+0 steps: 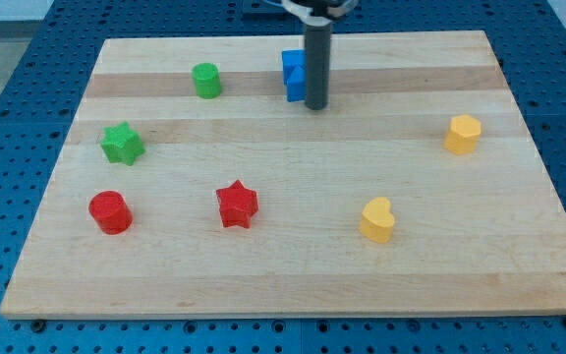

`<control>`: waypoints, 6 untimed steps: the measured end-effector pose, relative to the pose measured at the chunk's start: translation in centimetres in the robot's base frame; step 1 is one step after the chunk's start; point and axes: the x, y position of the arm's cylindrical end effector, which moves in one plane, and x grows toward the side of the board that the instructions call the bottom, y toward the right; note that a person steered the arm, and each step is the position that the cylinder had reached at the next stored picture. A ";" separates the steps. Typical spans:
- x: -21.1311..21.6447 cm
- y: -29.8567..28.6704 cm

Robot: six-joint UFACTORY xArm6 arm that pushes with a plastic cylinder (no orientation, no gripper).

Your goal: Place the hexagon close to the heart

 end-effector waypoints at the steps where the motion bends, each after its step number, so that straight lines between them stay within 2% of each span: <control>1: -2.6 5.5; 2: -2.7 11.4; 3: 4.3 13.2; 4: 8.7 13.4; 5: 12.6 13.4; 6: 14.0 13.4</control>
